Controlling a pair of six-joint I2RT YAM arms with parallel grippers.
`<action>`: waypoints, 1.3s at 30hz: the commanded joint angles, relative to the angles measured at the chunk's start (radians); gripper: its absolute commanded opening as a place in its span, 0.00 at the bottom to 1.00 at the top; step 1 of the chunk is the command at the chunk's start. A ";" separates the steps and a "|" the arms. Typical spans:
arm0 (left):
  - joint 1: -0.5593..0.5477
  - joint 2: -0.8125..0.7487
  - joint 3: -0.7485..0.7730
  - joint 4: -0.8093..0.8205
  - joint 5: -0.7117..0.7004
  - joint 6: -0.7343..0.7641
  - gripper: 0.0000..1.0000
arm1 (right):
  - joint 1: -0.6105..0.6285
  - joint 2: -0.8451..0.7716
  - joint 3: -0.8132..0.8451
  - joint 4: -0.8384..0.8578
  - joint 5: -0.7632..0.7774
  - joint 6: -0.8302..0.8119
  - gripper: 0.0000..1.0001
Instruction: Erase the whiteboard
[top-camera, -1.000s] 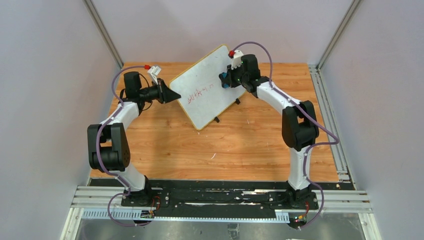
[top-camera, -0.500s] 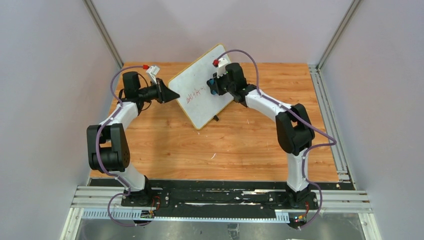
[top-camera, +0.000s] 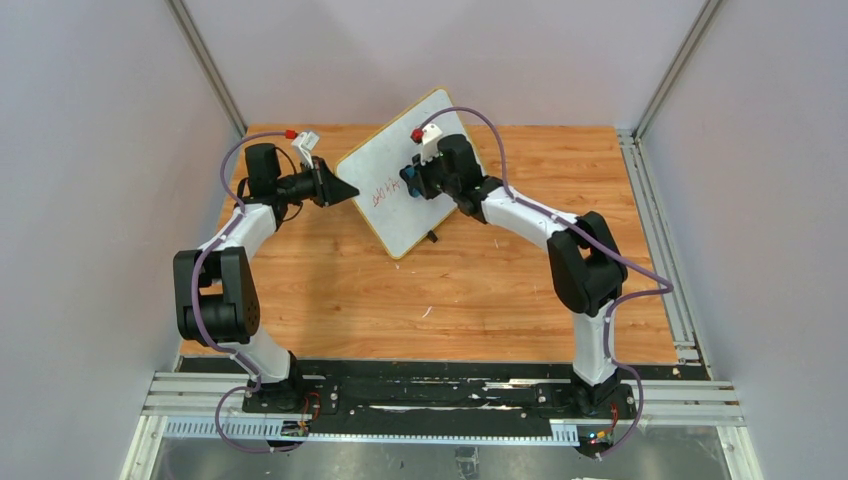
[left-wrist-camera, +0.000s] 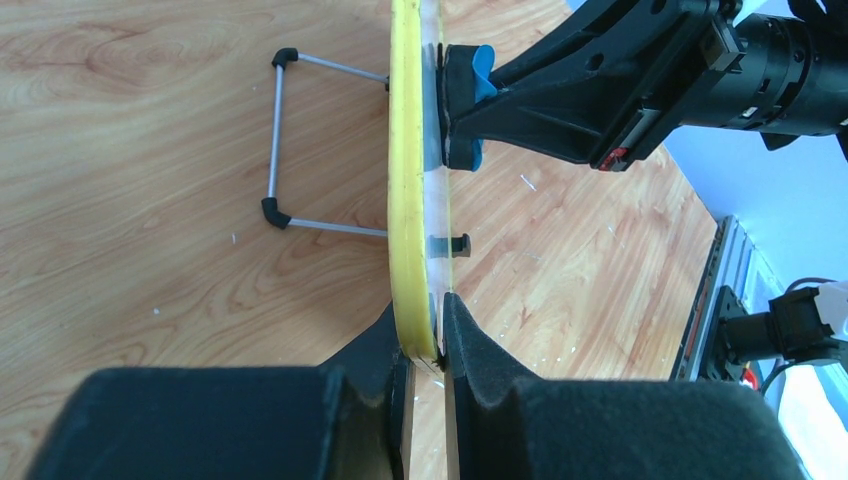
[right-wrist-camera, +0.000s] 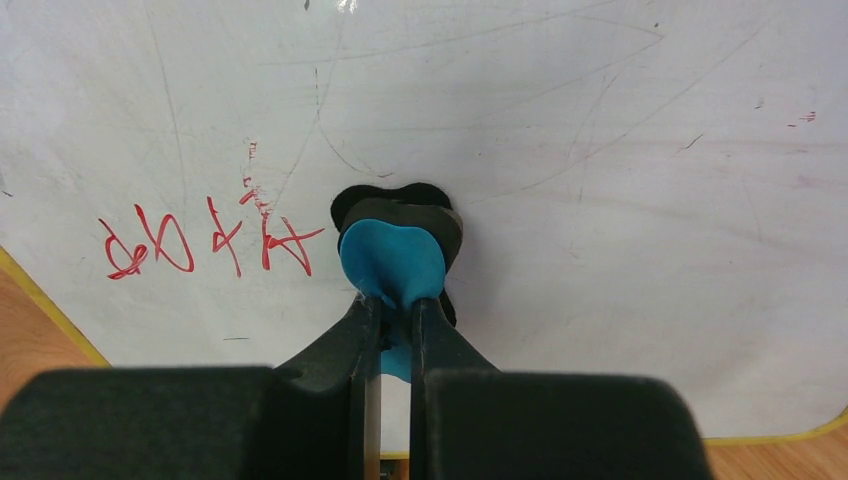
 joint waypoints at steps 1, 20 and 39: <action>-0.019 0.011 0.006 -0.028 -0.022 0.098 0.00 | -0.036 0.048 -0.014 0.008 -0.077 0.018 0.01; -0.020 0.010 0.005 -0.037 -0.015 0.099 0.00 | -0.167 0.055 0.117 -0.075 -0.134 0.037 0.01; -0.020 0.019 0.006 -0.041 -0.015 0.099 0.00 | 0.124 0.022 0.050 0.016 -0.168 0.094 0.00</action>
